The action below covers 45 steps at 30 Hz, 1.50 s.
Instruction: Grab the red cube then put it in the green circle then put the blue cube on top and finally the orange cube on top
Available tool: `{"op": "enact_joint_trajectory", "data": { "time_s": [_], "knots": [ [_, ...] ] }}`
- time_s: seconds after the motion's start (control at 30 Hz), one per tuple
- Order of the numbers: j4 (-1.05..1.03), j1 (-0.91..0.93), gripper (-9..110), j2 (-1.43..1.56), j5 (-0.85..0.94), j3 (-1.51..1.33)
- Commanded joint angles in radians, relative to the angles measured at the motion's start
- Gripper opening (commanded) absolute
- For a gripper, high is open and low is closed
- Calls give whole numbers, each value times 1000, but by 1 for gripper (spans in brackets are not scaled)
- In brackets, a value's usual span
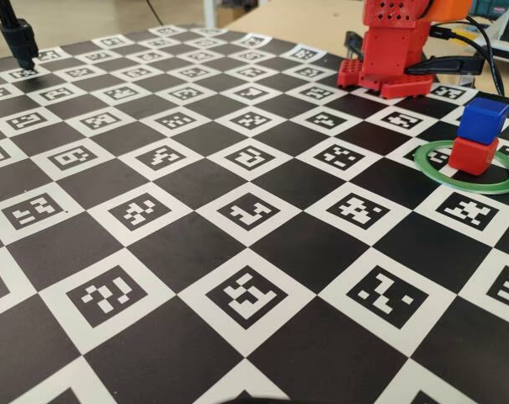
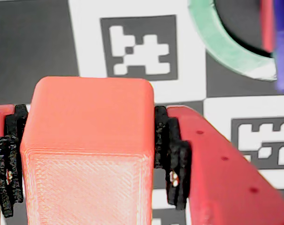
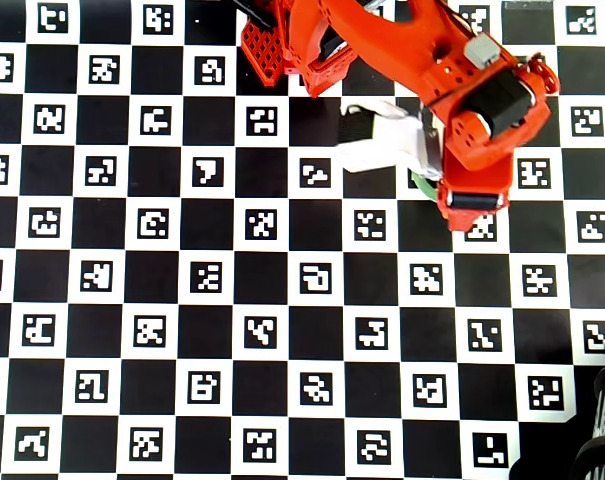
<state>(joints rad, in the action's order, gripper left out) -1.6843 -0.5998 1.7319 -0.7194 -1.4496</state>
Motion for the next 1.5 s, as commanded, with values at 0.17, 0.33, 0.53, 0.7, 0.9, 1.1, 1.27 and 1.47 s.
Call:
{"op": "enact_joint_trajectory", "data": {
  "time_s": [0.17, 0.33, 0.53, 0.7, 0.9, 1.1, 1.27, 1.47],
  "knots": [
    [63, -18, 4, 212, -49, -156],
    [106, -60, 5, 245, -71, -224],
    [106, -127, 5, 236, -107, -222],
    [114, -179, 5, 227, -138, -222],
    [141, -239, 5, 198, -186, -232],
    [150, -284, 5, 132, -213, -201],
    [186, -290, 6, 71, -221, -210],
    [219, -293, 6, 49, -219, -245]
  ]
}}
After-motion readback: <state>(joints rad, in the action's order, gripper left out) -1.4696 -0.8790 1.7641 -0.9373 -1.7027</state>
